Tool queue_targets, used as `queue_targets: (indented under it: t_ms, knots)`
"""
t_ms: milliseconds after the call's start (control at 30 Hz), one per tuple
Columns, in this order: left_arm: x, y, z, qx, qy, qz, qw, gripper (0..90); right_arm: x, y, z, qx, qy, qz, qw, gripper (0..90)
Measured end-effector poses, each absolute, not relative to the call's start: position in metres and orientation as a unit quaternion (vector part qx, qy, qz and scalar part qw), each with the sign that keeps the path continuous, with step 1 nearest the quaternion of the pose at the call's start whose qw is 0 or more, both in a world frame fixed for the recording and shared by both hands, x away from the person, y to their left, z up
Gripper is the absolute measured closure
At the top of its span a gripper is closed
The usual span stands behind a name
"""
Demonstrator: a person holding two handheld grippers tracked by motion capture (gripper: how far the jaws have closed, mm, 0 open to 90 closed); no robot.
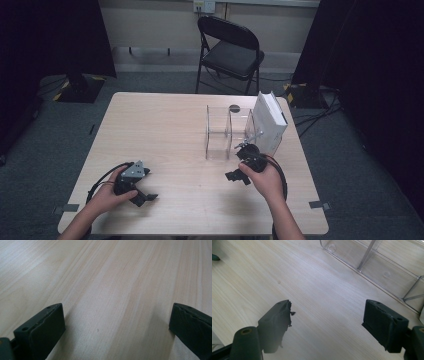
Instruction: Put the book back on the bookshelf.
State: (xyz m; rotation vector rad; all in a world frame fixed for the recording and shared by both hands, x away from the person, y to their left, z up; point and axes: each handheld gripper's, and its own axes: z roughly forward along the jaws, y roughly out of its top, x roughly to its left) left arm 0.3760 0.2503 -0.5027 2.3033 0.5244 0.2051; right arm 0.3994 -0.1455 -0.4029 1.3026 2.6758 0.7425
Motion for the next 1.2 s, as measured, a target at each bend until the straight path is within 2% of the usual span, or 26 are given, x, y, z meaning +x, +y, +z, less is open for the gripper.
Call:
queue_targets:
  t_ms: [1200]
  knots:
    - [0.376, 0.25, -0.503, 0.9, 0.205, 0.08, 0.376, 0.0, 0.394, -0.109, -0.44, 0.37, 0.89, 0.266, 0.021, 20.7]
